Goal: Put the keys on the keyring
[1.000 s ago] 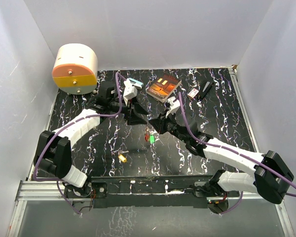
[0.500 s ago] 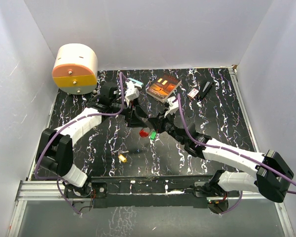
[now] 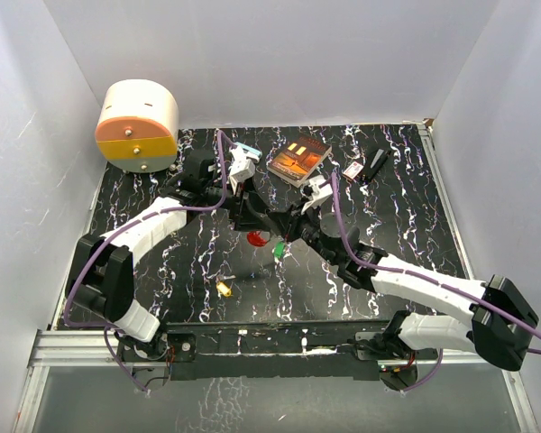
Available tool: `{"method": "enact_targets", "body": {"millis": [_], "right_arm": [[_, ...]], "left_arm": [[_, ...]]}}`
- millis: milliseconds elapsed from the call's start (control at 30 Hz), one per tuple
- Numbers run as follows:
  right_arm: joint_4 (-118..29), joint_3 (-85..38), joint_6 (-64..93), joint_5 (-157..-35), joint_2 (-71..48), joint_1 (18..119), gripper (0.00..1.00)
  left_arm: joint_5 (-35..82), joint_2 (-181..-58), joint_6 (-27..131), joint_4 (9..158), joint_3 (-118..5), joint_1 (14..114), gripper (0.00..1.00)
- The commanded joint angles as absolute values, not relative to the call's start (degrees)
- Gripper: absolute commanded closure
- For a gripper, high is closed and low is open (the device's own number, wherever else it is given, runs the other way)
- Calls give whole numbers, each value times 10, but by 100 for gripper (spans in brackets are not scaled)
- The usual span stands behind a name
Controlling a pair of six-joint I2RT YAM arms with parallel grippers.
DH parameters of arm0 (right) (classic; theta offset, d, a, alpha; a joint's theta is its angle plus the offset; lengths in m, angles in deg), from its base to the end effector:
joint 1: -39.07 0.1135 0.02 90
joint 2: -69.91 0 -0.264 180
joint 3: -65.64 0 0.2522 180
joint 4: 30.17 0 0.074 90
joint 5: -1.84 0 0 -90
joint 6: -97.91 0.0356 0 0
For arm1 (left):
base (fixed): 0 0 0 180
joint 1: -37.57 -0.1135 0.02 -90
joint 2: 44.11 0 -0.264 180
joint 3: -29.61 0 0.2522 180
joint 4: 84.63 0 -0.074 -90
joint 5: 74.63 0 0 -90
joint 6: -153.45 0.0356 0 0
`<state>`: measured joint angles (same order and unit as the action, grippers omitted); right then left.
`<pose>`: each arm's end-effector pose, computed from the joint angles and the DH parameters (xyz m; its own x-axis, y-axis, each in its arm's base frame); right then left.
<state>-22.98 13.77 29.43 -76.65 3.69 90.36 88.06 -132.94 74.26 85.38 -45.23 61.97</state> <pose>0.1718 0.2031 0.2790 -0.3076 0.1910 -0.9322 -0.5675 0.7495 0.3408 0.2925 -0.1700 0.2821 -0.1915 0.1481 -0.9702 0.9704 -0.1193 -0.2098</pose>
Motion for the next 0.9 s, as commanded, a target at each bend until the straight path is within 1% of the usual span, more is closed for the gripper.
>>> {"method": "enact_targets", "body": {"millis": [0,400,600,867], "right_arm": [[-140,126,309,-751,60,909,92],[-119,145,315,-744,77,913,92],[-121,153,319,-739,89,914,92],[-114,162,325,-742,88,915,92]], "left_arm": [[915,-1316,723,889,-443,624,42],[921,-1312,713,916,-439,624,64],[926,-1311,704,928,-436,624,66],[933,-1310,665,974,-432,624,67]]}}
